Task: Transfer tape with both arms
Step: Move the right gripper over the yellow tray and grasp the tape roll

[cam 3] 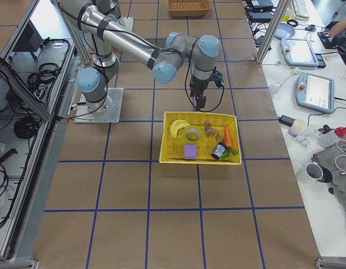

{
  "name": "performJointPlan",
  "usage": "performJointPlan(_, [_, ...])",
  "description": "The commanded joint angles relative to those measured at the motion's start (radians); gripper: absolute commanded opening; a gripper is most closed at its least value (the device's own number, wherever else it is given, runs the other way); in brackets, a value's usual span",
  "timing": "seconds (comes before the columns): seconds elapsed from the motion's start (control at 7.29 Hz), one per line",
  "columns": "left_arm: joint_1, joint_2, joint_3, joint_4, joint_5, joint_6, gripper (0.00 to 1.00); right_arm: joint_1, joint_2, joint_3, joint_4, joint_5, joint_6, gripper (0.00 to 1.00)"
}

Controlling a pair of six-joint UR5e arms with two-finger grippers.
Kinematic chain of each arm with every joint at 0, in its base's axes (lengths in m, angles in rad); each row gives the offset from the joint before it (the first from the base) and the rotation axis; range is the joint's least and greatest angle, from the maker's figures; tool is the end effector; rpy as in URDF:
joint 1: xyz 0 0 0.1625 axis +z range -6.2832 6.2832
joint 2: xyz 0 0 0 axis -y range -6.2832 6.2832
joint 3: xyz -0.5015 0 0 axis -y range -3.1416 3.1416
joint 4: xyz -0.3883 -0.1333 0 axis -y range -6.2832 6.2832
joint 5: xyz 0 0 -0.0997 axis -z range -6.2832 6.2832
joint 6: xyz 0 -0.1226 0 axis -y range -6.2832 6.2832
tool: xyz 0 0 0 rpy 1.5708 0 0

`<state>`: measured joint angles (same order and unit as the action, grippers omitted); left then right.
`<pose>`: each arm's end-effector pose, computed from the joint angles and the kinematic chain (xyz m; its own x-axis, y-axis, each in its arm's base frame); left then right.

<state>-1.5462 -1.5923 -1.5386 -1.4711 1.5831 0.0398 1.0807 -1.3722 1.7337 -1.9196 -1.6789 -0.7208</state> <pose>-0.1192 -0.5147 0.5572 -0.9998 0.0136 -0.0166 0.0153 0.9939 -0.1096 -0.1578 -0.5509 0.3937 -0.9701 -0.2316 0.0727 -0.2257 0.9708 0.0807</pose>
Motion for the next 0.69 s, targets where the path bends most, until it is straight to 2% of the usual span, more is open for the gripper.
performJointPlan(0.0, [0.0, 0.0, 0.0, 0.0, 0.0, -0.003, 1.0, -0.083, 0.085, 0.075, -0.137, 0.031, -0.081, 1.0])
performJointPlan(0.27, [0.0, 0.0, -0.001, 0.0, 0.0, 0.002, 1.0, -0.102, 0.148, 0.072, -0.154, 0.028, -0.123, 1.0])
performJointPlan(0.41, [0.0, 0.0, 0.0, 0.0, 0.0, 0.002, 1.0, -0.104, 0.151, 0.076, -0.163, 0.031, -0.123, 0.92])
performJointPlan(0.55, [0.0, 0.0, 0.0, 0.0, 0.0, 0.002, 1.0, -0.102, 0.154, 0.084, -0.16, 0.051, -0.123, 0.77])
